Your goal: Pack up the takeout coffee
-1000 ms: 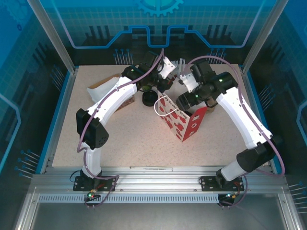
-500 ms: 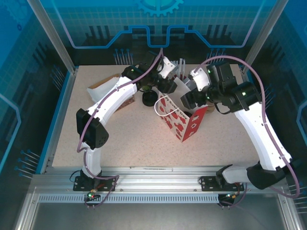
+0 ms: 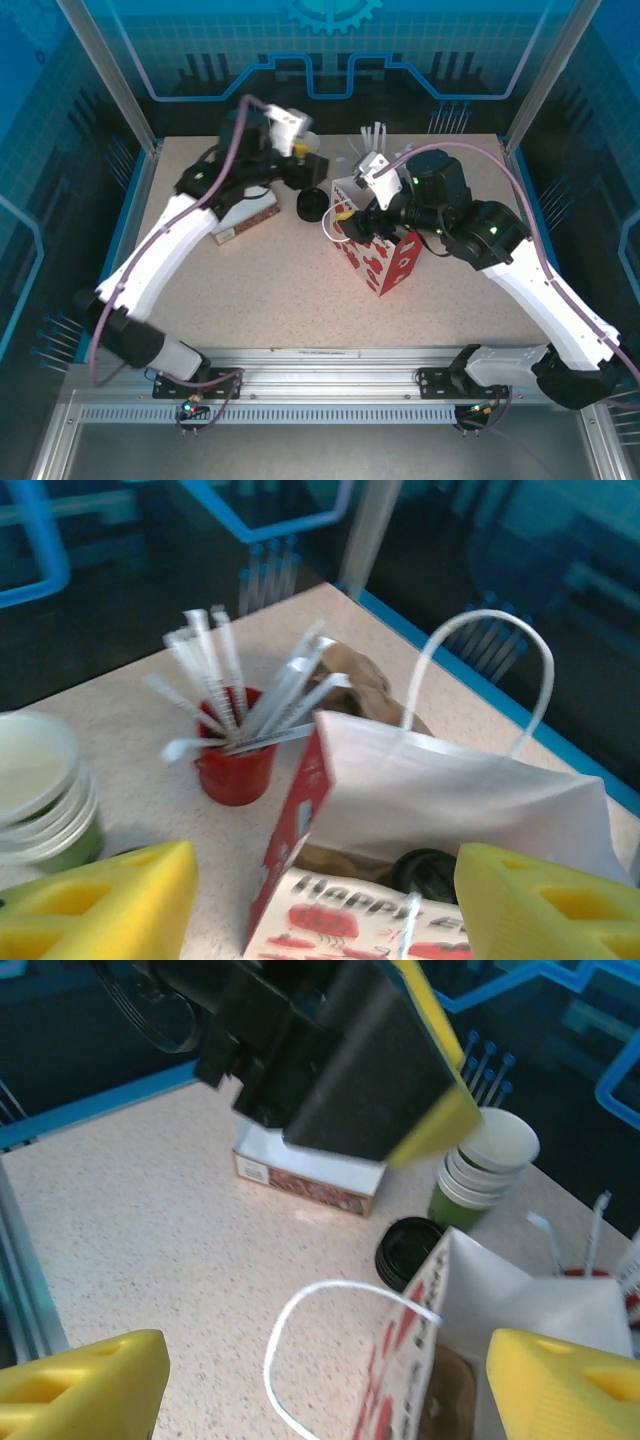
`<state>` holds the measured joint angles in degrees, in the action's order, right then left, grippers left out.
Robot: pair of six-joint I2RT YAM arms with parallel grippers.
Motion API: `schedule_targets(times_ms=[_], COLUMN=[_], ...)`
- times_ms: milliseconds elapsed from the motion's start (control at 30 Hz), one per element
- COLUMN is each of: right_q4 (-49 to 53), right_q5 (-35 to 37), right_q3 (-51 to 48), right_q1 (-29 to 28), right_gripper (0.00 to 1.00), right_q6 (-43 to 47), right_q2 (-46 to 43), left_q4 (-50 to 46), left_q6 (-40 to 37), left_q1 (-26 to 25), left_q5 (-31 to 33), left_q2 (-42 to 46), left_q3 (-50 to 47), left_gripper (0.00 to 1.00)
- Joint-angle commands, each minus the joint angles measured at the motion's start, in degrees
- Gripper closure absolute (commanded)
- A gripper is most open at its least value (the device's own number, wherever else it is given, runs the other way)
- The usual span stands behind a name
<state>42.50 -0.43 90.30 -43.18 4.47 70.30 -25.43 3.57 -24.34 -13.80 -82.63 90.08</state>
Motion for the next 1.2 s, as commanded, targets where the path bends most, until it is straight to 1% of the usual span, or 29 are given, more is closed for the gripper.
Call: schedule_targets(times_ms=[0, 100, 200, 367, 433, 533, 600, 700, 767, 900, 1000, 1167], right_q4=[-7.2, -8.8, -9.3, -8.3, -8.6, -9.1, -9.1, -10.2, -10.9, -10.3, -10.4, -10.2], right_q5=[-1.2, -2.8, -2.5, 1.3, 1.4, 1.3, 0.1, -2.4, -2.2, -0.1, 2.6, 3.6], right_q3=[-1.1, -1.5, -1.6, -1.2, -1.9, -2.9, -2.5, -2.0, -1.9, -2.0, -2.6, -2.9], right_q1=[-2.0, -2.6, -3.2, -3.6, -3.5, -3.7, -4.0, -5.1, -6.0, -6.2, -6.2, -6.0], right_gripper=[0.16, 0.16, 0.16, 0.15, 0.15, 0.14, 0.15, 0.14, 0.14, 0.14, 0.14, 0.13], right_q6=[0.9, 0.2, -0.9, -2.1, -2.3, -2.1, -1.3, -0.4, 0.0, 0.6, 0.5, 0.5], right_q2=[1.7, 3.3, 5.2, 7.3, 7.5, 7.9, 8.8, 10.1, 10.7, 11.7, 11.6, 10.6], left_q4=[9.8, 11.7, 10.9, 9.0, 9.0, 7.6, 7.6, 7.9, 7.8, 5.9, 5.6, 4.5], left_q6=[11.8, 14.9, 15.0, 13.7, 12.2, 9.5, 8.6, 8.7, 8.8, 9.5, 9.5, 9.3], left_q1=[6.4, 10.6, 12.4, 12.4, 12.4, 12.6, 13.3, 15.4, 16.9, 20.1, 21.7, 24.1], left_q5=[0.2, 1.9, 4.6, 7.1, 9.7, 15.5, 17.1, 17.3, 17.1, 17.2, 17.2, 17.3], left_q2=[5.9, 9.3, 8.8, 4.2, 3.1, 1.3, 0.0, -2.4, -4.3, -8.5, -9.9, -12.5], left_q3=[-12.6, -20.5, -24.5, -26.2, -26.9, -26.2, -25.8, -24.9, -23.9, -21.5, -20.7, -19.5], left_gripper=[0.32, 0.32, 0.32, 0.33, 0.32, 0.32, 0.32, 0.32, 0.32, 0.33, 0.33, 0.32])
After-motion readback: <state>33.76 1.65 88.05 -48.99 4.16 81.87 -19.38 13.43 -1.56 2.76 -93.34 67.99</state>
